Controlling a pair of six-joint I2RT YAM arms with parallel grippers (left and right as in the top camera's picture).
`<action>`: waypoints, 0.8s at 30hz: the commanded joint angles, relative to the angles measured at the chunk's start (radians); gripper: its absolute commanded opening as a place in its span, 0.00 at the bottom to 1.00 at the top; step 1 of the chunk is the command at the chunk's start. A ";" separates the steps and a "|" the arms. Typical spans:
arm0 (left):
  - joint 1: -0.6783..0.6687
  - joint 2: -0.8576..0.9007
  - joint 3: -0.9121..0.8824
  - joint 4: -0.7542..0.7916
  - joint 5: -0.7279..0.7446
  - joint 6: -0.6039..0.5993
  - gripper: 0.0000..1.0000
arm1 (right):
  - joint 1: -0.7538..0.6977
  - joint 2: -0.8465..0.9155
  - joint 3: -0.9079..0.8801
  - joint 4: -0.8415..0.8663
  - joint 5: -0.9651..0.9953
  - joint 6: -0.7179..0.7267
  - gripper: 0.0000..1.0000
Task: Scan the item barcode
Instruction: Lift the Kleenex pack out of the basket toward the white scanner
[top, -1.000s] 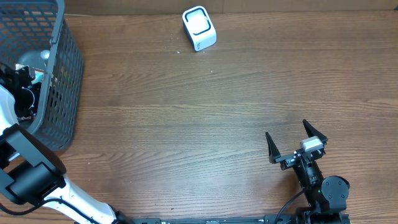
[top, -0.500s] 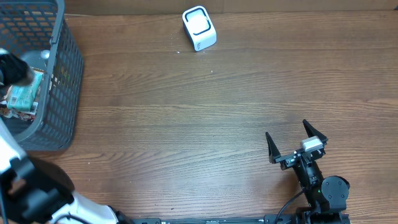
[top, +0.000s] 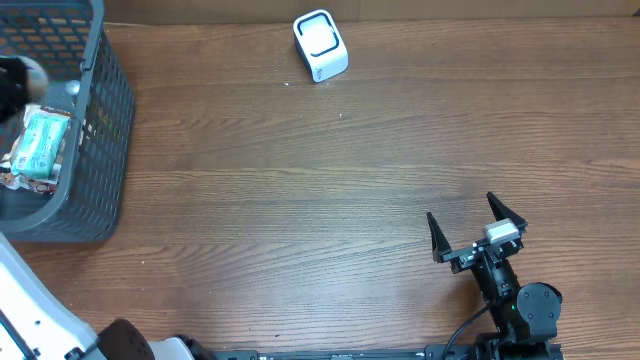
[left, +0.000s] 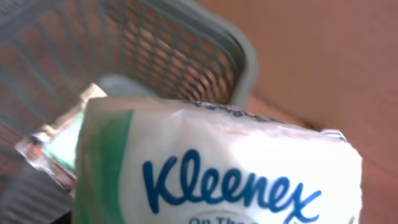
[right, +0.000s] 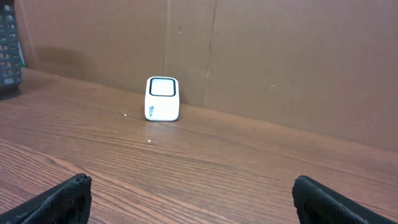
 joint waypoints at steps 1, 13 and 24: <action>-0.071 -0.043 0.023 -0.055 0.062 -0.003 0.22 | -0.004 -0.008 -0.011 0.005 -0.003 0.006 1.00; -0.473 -0.039 0.006 -0.271 -0.111 0.047 0.22 | -0.004 -0.008 -0.011 0.004 -0.003 0.006 1.00; -0.858 -0.011 -0.014 -0.277 -0.256 -0.045 0.23 | -0.004 -0.008 -0.011 0.005 -0.003 0.006 1.00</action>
